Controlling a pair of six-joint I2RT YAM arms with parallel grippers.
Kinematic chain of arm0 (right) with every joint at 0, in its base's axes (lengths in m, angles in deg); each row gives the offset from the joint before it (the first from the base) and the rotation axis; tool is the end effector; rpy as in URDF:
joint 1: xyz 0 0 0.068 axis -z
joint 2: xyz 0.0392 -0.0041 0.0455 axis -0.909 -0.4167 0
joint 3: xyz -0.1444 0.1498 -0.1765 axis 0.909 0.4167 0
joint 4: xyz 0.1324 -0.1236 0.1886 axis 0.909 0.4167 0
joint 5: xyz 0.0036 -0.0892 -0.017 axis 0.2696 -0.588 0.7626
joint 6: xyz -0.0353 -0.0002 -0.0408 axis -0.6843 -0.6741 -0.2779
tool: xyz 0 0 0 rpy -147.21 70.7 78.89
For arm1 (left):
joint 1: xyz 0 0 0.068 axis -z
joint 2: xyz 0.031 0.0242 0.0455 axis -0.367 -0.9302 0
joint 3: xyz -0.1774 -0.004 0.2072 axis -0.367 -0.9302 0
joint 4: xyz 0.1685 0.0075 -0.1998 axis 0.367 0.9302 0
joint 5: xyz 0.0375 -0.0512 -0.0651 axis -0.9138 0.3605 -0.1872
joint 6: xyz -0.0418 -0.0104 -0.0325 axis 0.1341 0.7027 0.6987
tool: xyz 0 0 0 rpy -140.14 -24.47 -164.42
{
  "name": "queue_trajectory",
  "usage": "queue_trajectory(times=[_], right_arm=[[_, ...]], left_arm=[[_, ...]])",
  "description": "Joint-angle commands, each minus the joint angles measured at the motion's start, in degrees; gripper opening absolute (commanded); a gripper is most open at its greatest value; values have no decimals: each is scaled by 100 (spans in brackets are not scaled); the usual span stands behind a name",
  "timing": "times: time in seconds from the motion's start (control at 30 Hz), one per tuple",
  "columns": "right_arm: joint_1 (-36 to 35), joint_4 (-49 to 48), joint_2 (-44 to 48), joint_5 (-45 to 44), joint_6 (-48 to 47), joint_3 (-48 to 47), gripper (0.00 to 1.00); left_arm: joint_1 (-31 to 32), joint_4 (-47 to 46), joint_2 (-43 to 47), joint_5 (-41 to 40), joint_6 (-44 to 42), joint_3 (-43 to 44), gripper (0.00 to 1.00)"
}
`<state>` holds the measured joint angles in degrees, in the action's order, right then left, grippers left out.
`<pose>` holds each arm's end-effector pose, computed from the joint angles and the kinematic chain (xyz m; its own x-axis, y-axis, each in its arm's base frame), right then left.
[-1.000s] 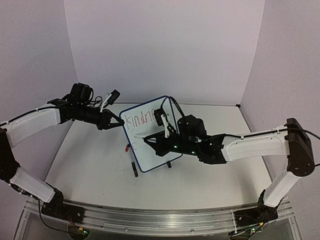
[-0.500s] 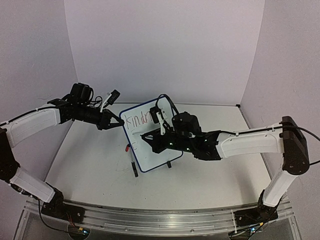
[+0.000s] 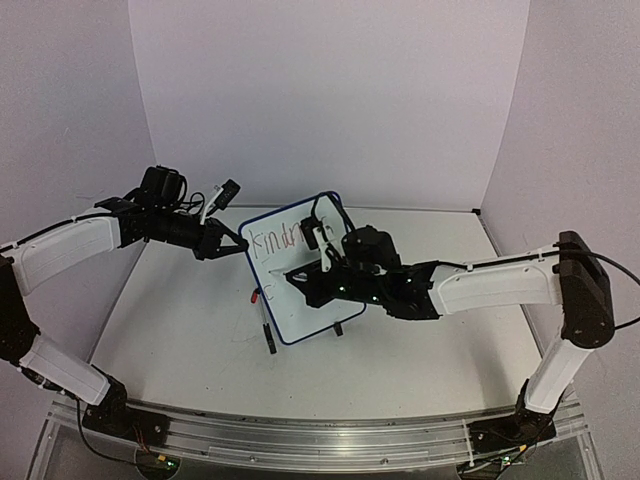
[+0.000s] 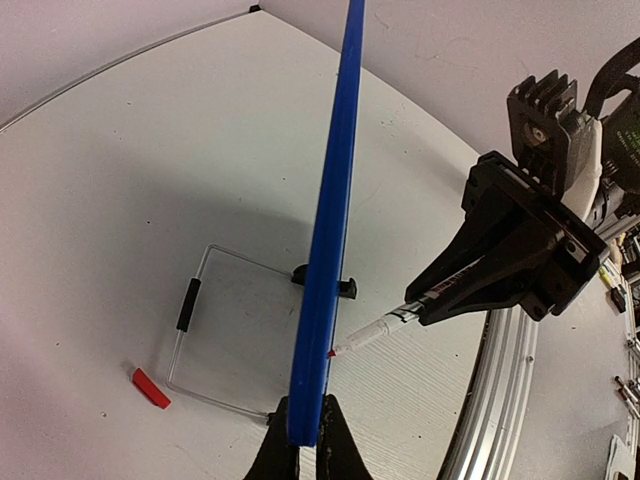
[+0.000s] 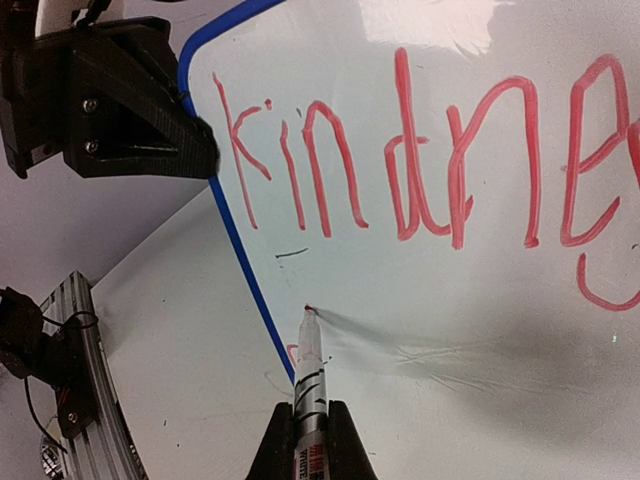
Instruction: Write a sentence on the whiteboard
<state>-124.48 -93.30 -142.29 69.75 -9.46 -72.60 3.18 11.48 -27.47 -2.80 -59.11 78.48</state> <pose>0.2063 0.3512 0.2501 -0.4075 -0.1059 -0.9071 -0.8150 0.4903 0.3089 0.2626 -0.1470 0.3026 -0.4577 0.3328 -0.8245 0.8556 0.4169 -0.3067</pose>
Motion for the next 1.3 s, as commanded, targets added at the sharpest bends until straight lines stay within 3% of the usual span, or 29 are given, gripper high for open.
queue_trajectory(times=[0.0, 0.37, 1.27], right_arm=[[28, -17, -21, -109, 113, -19, 0], [27, -40, 39, 21, 399, 454, 0], [28, 1, 48, 135, 508, 547, 0]], left_arm=[[43, 297, -45, -206, -180, -22, 0], [44, 298, -50, -214, -184, -21, 0], [50, 311, -36, -232, -188, -23, 0]])
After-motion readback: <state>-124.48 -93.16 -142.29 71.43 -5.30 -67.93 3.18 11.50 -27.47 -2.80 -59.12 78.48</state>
